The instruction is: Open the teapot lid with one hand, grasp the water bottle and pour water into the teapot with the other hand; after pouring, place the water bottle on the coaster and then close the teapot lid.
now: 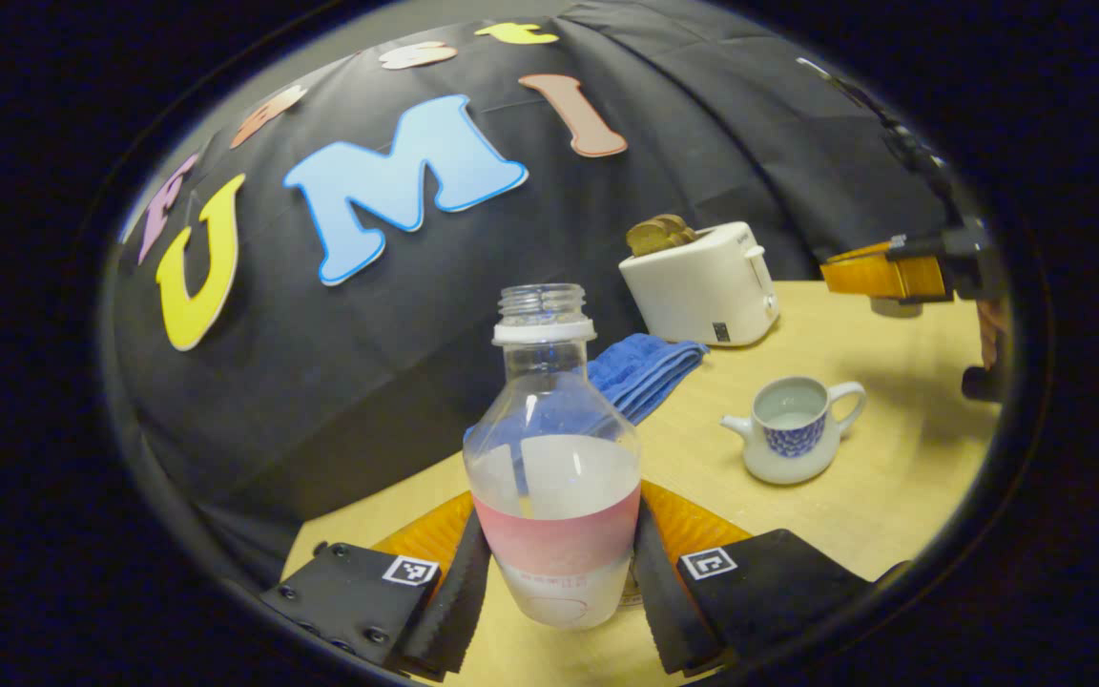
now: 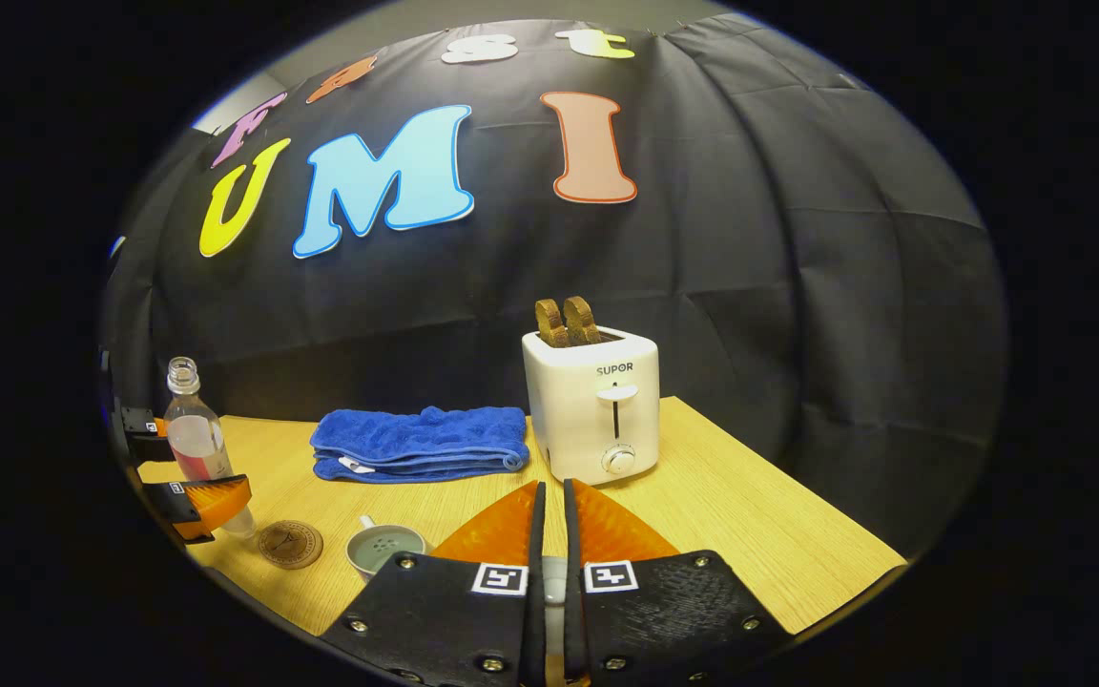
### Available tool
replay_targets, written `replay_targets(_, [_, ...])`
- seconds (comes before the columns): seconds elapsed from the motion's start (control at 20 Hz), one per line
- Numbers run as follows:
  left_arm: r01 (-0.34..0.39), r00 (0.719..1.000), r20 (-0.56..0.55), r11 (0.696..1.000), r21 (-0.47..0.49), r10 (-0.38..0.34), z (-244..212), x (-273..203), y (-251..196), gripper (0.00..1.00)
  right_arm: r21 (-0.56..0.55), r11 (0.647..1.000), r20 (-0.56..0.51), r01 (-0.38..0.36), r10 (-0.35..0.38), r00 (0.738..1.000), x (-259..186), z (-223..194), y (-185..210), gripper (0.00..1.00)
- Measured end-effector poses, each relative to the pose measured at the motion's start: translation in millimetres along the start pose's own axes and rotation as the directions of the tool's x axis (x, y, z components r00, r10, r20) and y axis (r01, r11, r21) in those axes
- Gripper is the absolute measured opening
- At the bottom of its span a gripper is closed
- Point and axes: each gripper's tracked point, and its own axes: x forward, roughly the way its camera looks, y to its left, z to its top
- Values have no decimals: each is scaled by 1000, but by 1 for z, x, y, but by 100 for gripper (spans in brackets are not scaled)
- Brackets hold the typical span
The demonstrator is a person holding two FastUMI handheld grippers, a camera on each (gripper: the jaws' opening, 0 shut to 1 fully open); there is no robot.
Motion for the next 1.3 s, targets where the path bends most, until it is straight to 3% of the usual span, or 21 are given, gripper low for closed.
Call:
replay_targets(0.15, [5,1000,17,985,-173,-2,2,3,-12,84,8,1000,-3,-9,9,1000,1,0,2,7])
replay_targets(0.3, [13,999,36,965,-261,-3,1,8,-18,84,8,1000,-5,-12,12,1000,1,-2,3,7])
replay_targets(0.9, [10,998,60,953,-302,9,-2,22,-21,86,4,1000,-14,-14,14,1000,3,-5,5,7])
replay_targets(1.3, [-3,999,33,948,-318,14,-10,21,-20,100,11,998,-3,-55,55,998,2,-3,19,7])
